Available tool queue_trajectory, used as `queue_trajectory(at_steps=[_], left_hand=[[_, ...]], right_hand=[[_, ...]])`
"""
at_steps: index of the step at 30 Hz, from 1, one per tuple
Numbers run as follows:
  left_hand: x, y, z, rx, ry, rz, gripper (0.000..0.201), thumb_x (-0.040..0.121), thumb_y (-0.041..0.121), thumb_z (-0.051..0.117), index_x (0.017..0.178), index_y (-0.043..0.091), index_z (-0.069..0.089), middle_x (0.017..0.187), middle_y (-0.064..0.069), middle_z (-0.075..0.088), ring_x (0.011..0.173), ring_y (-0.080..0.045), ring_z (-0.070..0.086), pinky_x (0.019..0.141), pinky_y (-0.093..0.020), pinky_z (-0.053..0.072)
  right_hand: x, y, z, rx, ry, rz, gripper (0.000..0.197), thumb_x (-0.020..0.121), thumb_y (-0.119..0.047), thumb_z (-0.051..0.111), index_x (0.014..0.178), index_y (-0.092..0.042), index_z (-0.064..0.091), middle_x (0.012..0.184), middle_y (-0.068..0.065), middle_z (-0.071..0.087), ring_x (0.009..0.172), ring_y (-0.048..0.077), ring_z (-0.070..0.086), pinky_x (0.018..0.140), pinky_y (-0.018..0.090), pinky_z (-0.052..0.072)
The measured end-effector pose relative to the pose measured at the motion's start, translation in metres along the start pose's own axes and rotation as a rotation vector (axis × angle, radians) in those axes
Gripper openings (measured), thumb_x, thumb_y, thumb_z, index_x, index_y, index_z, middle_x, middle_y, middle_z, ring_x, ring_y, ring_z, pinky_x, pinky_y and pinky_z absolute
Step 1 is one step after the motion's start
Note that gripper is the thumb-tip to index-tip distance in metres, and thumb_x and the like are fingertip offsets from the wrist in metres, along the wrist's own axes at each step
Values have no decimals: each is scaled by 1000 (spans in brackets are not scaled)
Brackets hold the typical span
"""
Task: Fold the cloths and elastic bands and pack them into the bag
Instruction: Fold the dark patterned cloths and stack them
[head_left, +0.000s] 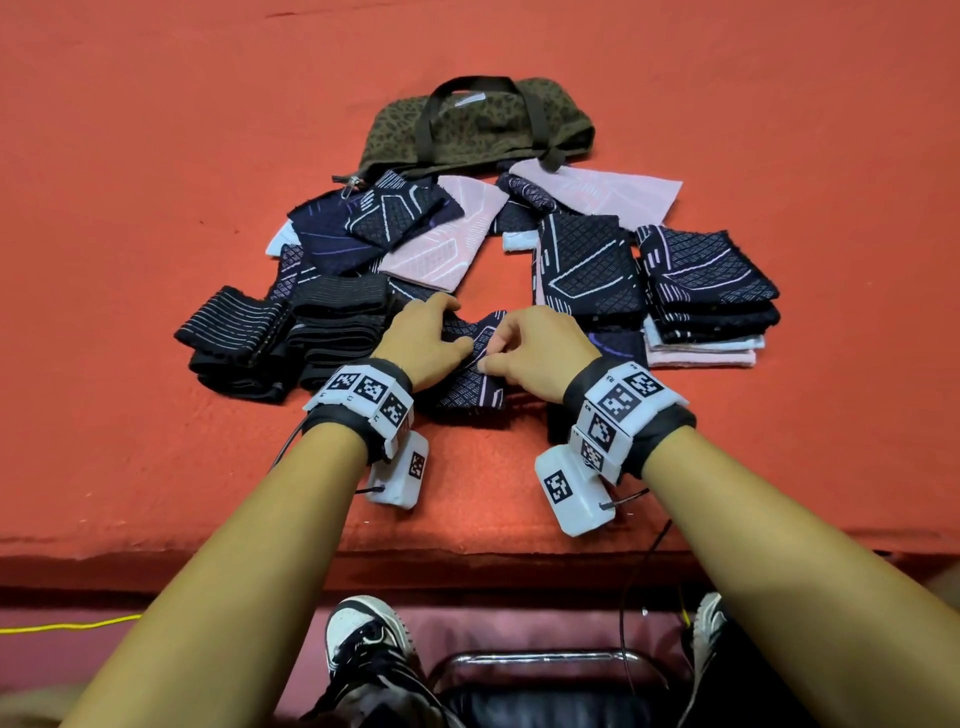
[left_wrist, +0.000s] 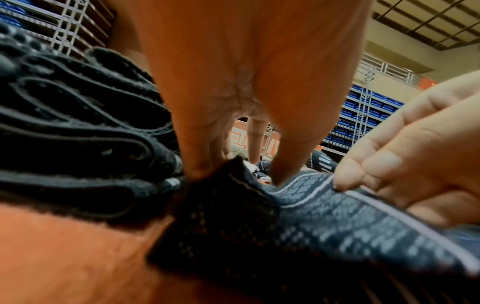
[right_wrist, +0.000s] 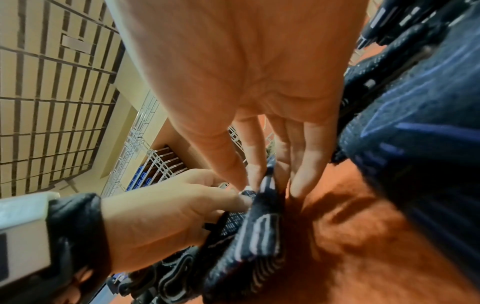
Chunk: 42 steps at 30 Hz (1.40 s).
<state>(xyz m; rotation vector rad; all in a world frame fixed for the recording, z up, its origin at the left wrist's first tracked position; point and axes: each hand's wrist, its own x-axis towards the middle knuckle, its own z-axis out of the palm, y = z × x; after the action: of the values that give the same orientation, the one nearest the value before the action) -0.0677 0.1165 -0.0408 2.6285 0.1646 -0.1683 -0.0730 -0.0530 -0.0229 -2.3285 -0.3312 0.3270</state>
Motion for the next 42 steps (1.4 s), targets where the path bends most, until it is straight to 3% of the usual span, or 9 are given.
queue_trajectory(at_steps=[4, 8, 12, 16, 21, 24, 29, 34, 42], left_hand=[[0, 10, 4, -47, 9, 50, 40, 86, 21, 62, 125, 18, 57, 121, -7, 64, 112, -24, 58, 98, -30, 43], [0, 17, 8, -101, 30, 26, 30, 84, 28, 66, 113, 22, 61, 95, -4, 66, 88, -21, 59, 76, -27, 40], [0, 26, 11, -94, 11, 52, 28, 84, 30, 67, 111, 22, 65, 96, -3, 68, 83, -16, 58, 71, -23, 42], [-2, 34, 16, -102, -41, 15, 36, 88, 39, 65, 117, 20, 60, 90, -1, 65, 65, -5, 59, 47, -14, 43], [-11, 34, 23, -251, -237, -92, 42, 89, 49, 66, 109, 13, 61, 72, -4, 69, 56, -16, 66, 53, -29, 58], [-14, 41, 27, -141, -221, -14, 42, 89, 53, 64, 106, 14, 58, 75, 0, 69, 61, -13, 67, 58, -26, 57], [-17, 52, 37, -336, -207, -12, 36, 90, 37, 68, 102, 11, 47, 70, -7, 67, 59, -21, 65, 65, -44, 62], [-19, 57, 41, -346, -242, -5, 38, 87, 43, 70, 97, 15, 46, 70, -5, 67, 62, -24, 68, 65, -42, 61], [-21, 66, 55, -410, -235, 68, 31, 88, 19, 74, 86, 18, 43, 69, 0, 59, 65, -21, 64, 68, -44, 62]], right_hand=[[-3, 7, -7, -58, 14, -26, 30, 75, -20, 77, 96, -18, 55, 77, -4, 58, 76, 18, 57, 66, 26, 39], [-7, 14, -22, -137, -68, -20, 51, 77, -18, 72, 124, -24, 53, 87, -5, 53, 84, 16, 54, 72, 21, 37], [-10, 22, -38, -196, -84, 28, 32, 77, -17, 70, 106, -30, 63, 77, -12, 49, 82, 16, 54, 67, 23, 38], [-13, 34, -51, -216, -104, 86, 30, 77, -9, 70, 95, -31, 60, 77, -10, 49, 77, 15, 54, 56, 22, 36], [-19, 52, -63, -190, -81, 189, 30, 75, -9, 74, 89, -31, 57, 79, -7, 51, 79, 19, 57, 65, 26, 40], [-24, 56, -64, -227, -70, 209, 27, 81, -9, 64, 94, -30, 56, 83, -6, 53, 85, 21, 59, 68, 25, 39], [-34, 54, -67, -308, -55, 252, 31, 84, -7, 52, 111, -22, 57, 99, 5, 58, 94, 27, 58, 73, 28, 40], [-37, 52, -69, -420, -23, 292, 30, 85, -11, 51, 114, -17, 55, 109, 12, 60, 97, 34, 59, 84, 37, 51], [-45, 48, -70, -582, 10, 308, 36, 85, -14, 52, 121, -22, 54, 122, 16, 51, 106, 41, 57, 89, 43, 49]])
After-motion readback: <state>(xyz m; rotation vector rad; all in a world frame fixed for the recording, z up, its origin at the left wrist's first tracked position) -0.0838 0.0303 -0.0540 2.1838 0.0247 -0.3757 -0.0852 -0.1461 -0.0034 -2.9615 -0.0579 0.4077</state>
